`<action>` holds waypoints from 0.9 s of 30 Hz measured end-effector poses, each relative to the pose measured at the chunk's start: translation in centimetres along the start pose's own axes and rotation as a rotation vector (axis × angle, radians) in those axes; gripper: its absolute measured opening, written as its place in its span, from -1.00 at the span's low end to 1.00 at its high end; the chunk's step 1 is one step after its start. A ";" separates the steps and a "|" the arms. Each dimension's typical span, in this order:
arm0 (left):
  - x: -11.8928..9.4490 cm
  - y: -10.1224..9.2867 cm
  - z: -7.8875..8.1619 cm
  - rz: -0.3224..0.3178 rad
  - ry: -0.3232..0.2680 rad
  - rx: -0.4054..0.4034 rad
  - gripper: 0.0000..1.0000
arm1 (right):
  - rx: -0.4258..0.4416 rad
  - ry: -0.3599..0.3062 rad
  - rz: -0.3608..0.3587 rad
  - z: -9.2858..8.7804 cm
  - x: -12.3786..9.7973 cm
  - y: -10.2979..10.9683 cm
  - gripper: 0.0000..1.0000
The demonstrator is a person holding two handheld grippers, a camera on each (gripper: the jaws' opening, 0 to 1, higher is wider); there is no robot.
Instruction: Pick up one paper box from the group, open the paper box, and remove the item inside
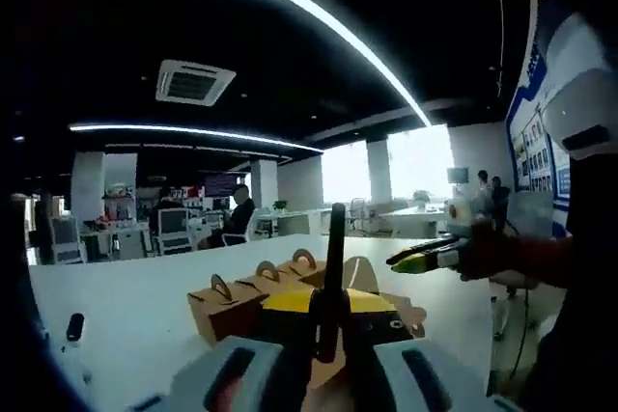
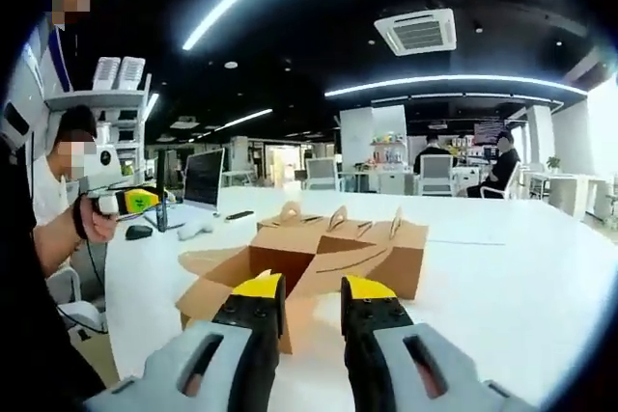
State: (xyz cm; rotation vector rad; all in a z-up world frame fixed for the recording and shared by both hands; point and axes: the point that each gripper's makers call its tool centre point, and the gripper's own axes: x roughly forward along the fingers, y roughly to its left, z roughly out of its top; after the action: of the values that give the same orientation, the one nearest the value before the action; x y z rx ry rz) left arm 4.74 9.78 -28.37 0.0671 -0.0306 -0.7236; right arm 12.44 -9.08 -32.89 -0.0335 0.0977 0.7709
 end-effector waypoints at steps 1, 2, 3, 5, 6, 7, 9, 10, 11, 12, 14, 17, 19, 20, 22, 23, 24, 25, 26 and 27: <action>-0.3 0.0 0.2 -0.002 -0.007 -0.003 -0.75 | -0.001 0.000 -0.003 -0.1 0.1 -0.1 -0.51; -0.5 0.0 0.3 -0.004 -0.013 -0.007 -0.75 | 0.001 0.000 -0.008 -0.1 0.1 -0.1 -0.51; -0.7 0.1 0.3 -0.005 -0.016 -0.011 -0.75 | 0.005 -0.001 -0.012 -0.2 0.1 -0.1 -0.51; -1.0 0.0 0.3 -0.010 -0.015 -0.013 -0.74 | 0.007 -0.002 -0.015 -0.3 0.2 -0.1 -0.51; -1.1 -0.1 0.1 -0.019 -0.004 -0.010 -0.74 | 0.007 0.003 -0.017 -0.5 0.3 -0.1 -0.51; -1.2 -0.5 -0.2 -0.043 0.012 -0.006 -0.74 | 0.006 0.006 -0.020 -0.5 0.4 -0.2 -0.51; -1.5 -2.3 -1.1 -0.141 0.046 -0.045 -0.74 | 0.003 0.006 -0.023 -0.5 0.4 -0.2 -0.51; -1.4 -2.3 -1.4 -0.136 0.052 -0.031 -0.74 | 0.003 0.004 -0.026 -0.5 0.4 -0.3 -0.51; -1.4 -2.6 -2.0 -0.146 0.073 -0.012 -0.74 | 0.004 0.002 -0.028 -0.4 0.4 -0.4 -0.51; -1.4 -3.1 -2.6 -0.161 0.103 0.004 -0.74 | 0.005 0.001 -0.029 -0.4 0.4 -0.4 -0.51; -1.3 -3.8 -2.9 -0.176 0.123 0.041 -0.74 | 0.004 0.002 -0.034 -0.5 0.4 -0.5 -0.51; -1.3 -3.6 -4.5 -0.153 0.228 0.156 -0.74 | -0.001 0.009 -0.039 -0.6 0.2 -0.7 -0.51; -1.2 -3.8 -5.4 -0.158 0.273 0.212 -0.74 | -0.005 0.019 -0.040 -0.7 0.2 -0.8 -0.51; -1.0 -4.3 -5.5 -0.168 0.278 0.211 -0.74 | -0.007 0.022 -0.041 -0.8 0.1 -0.9 -0.51; -0.8 -5.4 -5.7 -0.220 0.283 0.201 -0.74 | -0.012 0.024 -0.044 -0.8 0.1 -1.0 -0.51; -0.7 -6.1 -5.8 -0.255 0.284 0.174 -0.74 | -0.015 0.023 -0.049 -0.9 0.1 -1.2 -0.51; -0.6 -6.6 -6.1 -0.284 0.293 0.152 -0.74 | -0.015 0.022 -0.052 -1.0 0.0 -1.3 -0.51; -0.5 -6.8 -6.6 -0.297 0.320 0.153 -0.74 | -0.009 0.021 -0.055 -1.2 0.0 -1.4 -0.51; -0.4 -6.7 -7.4 -0.305 0.368 0.169 -0.74 | 0.000 0.022 -0.056 -1.5 -0.1 -1.5 -0.51; -0.4 -6.7 -8.0 -0.307 0.398 0.180 -0.74 | 0.009 0.028 -0.057 -1.9 -0.2 -1.5 -0.51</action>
State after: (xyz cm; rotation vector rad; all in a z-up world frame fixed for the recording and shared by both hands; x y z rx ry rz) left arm 0.46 5.46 -36.79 0.3937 0.3010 -1.0024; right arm 13.23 -10.39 -34.79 -0.0383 0.1261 0.7133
